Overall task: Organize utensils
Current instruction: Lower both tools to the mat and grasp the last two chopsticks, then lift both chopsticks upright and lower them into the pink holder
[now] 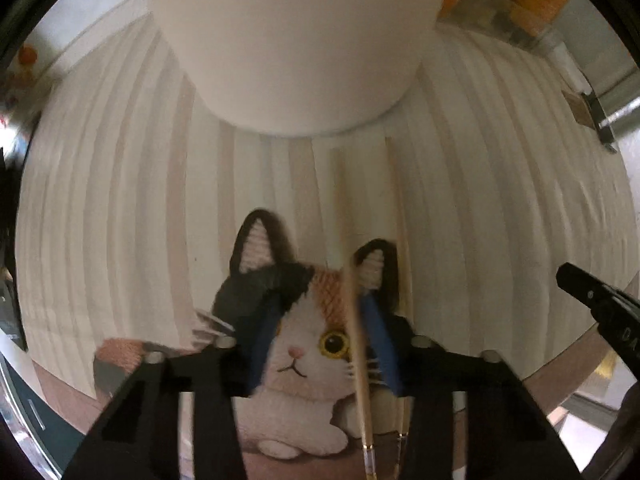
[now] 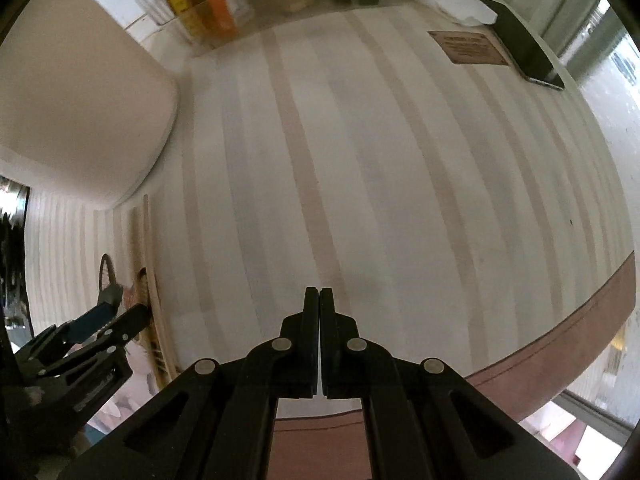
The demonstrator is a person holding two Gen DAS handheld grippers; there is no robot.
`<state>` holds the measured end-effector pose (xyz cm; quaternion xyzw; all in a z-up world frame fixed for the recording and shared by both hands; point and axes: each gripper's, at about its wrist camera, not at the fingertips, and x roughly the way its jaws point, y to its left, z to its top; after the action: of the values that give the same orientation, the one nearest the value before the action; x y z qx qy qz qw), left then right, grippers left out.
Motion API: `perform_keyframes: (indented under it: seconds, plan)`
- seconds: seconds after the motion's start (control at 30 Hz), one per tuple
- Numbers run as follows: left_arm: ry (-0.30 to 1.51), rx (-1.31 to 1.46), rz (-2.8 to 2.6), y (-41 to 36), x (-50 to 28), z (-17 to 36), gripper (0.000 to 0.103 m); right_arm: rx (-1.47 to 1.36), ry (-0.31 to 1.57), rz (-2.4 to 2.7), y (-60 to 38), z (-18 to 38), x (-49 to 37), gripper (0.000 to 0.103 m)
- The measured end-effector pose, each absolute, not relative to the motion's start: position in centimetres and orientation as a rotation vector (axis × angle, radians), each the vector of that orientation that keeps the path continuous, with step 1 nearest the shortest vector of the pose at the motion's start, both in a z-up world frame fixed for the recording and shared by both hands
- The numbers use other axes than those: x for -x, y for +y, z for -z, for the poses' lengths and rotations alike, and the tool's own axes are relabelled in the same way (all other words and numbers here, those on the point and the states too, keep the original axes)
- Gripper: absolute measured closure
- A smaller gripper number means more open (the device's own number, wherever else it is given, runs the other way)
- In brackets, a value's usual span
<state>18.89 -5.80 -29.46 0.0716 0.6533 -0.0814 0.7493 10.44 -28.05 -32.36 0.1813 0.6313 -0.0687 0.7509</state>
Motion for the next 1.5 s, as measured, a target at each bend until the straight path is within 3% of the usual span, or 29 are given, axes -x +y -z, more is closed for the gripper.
perform_keyframes:
  seconds: [0.03,0.07,0.27,0.4,0.43,0.67,0.7,0.77,0.83,1.23,1.5]
  plan:
    - [1.423,-0.161,0.182,-5.8,-18.8,29.3,0.093,-0.401,1.381,0.151,-28.2,32.4,-10.3,0.103]
    - [1.427,-0.162,0.179,-5.6,-18.8,29.4,0.098,-0.403,1.382,0.151,-28.1,32.5,-10.3,0.103]
    - [1.45,-0.101,0.076,-0.7,-18.4,29.4,0.099,-0.404,1.408,0.064,-26.6,32.2,-12.1,0.097]
    - [1.461,-0.044,0.015,2.8,-17.6,29.4,0.099,-0.378,1.424,-0.026,-23.0,32.2,-13.4,0.071]
    - [1.461,-0.035,0.01,3.5,-17.6,29.3,0.099,-0.362,1.422,-0.038,-22.1,32.1,-13.8,0.07]
    - [1.453,-0.021,0.004,5.6,-17.6,29.2,0.099,-0.189,1.455,-0.071,-16.7,32.0,-16.0,0.07]
    - [1.451,-0.021,0.004,5.5,-17.6,29.2,0.099,-0.156,1.455,-0.066,-16.1,32.1,-16.0,0.073]
    - [1.45,-0.019,0.004,5.6,-17.5,29.2,0.099,-0.073,1.449,-0.042,-15.2,31.9,-16.2,0.091]
    - [1.449,-0.017,0.003,5.1,-16.7,29.2,0.099,-0.058,1.448,-0.038,-14.7,31.9,-15.6,0.096]
    - [1.451,-0.037,0.007,4.6,-16.0,30.0,0.099,-0.058,1.483,-0.015,-21.6,32.2,-10.5,0.096]
    - [1.45,-0.047,0.006,3.6,-16.8,30.2,0.098,-0.068,1.494,0.016,-21.8,32.0,-15.1,0.095]
